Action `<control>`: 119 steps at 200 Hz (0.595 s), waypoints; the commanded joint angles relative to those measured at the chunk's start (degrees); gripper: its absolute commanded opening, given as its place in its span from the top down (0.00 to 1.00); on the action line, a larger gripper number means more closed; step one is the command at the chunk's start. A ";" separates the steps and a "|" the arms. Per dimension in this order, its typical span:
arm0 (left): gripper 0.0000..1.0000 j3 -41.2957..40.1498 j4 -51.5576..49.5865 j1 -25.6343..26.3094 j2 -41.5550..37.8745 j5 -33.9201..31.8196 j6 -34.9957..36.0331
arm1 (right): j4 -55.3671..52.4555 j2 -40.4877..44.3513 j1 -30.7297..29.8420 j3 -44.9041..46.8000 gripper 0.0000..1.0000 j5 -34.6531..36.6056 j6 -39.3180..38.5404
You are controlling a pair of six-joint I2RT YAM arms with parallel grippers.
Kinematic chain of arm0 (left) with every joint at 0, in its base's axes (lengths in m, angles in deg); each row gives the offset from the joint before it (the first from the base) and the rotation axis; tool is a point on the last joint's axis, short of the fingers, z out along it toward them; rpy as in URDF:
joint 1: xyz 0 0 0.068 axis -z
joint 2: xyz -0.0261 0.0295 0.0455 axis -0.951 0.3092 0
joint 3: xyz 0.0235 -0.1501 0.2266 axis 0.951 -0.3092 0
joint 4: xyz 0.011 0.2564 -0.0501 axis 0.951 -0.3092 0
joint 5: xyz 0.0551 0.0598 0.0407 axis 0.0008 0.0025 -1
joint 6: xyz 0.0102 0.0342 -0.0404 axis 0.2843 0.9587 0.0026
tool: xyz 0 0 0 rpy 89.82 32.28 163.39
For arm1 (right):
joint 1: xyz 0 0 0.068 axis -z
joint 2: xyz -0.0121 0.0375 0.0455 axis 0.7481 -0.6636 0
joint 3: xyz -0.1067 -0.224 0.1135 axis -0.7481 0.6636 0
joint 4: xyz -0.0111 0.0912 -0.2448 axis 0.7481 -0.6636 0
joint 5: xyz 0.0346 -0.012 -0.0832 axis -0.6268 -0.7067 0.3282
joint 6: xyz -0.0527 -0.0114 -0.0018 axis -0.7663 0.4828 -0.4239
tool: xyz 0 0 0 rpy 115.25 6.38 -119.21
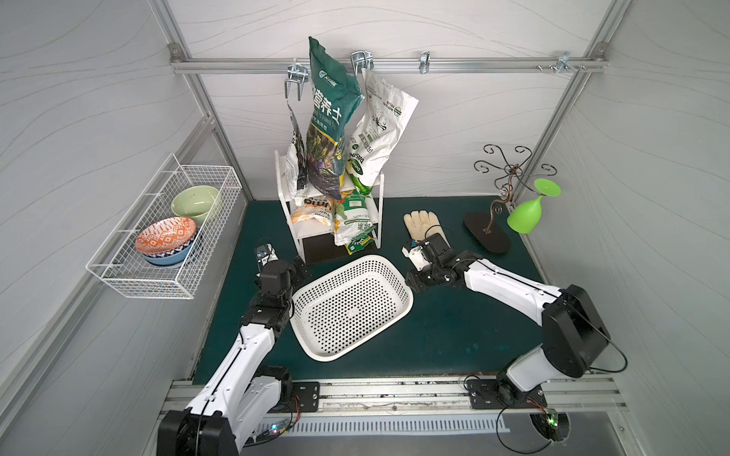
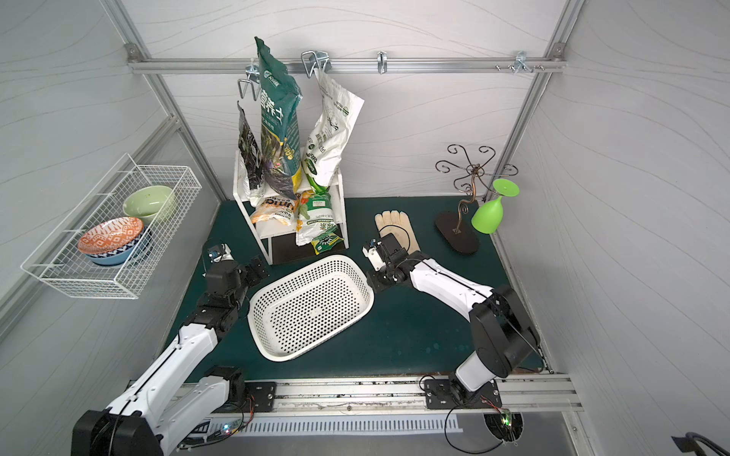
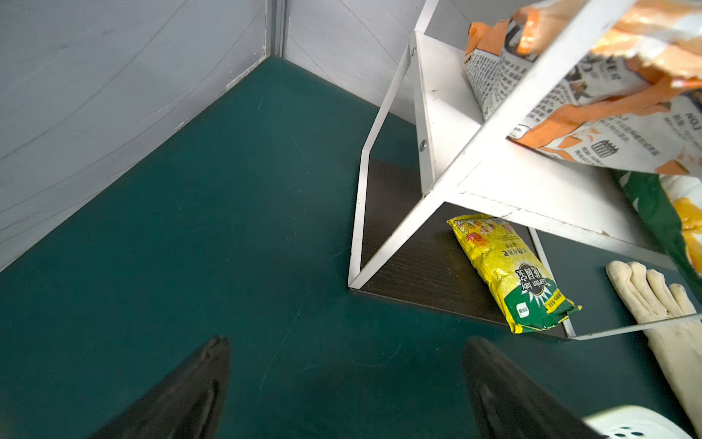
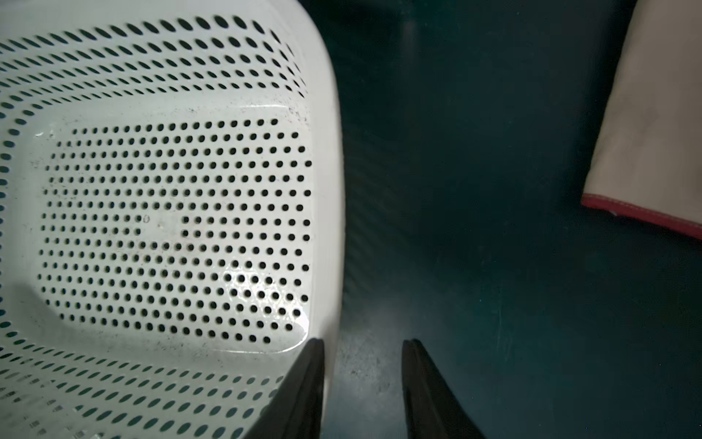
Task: Take down the fertilizer bag from the shelf
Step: Move the storage box to the center of the board.
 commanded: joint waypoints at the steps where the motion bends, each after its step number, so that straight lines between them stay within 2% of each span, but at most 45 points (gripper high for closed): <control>1: 0.01 0.21 2.81 0.22 0.67 -0.32 0.05 | 1.81 -2.07 -0.65 0.50 0.65 -2.21 -0.51; 45: 0.01 0.20 2.65 0.26 1.45 -0.63 0.32 | 2.40 -5.16 -1.23 -0.68 0.67 -3.04 0.87; 72: 0.01 0.26 2.56 0.25 1.82 -0.76 0.30 | 1.95 -6.18 -1.47 -1.51 0.79 -1.18 2.16; 88: 0.01 0.25 2.55 0.26 1.84 -0.82 0.40 | 0.55 -5.38 -1.28 -1.54 0.92 1.82 3.73; 119: 0.01 0.18 2.54 0.22 2.09 -1.07 0.28 | -4.45 0.32 -0.09 2.18 0.93 4.50 3.98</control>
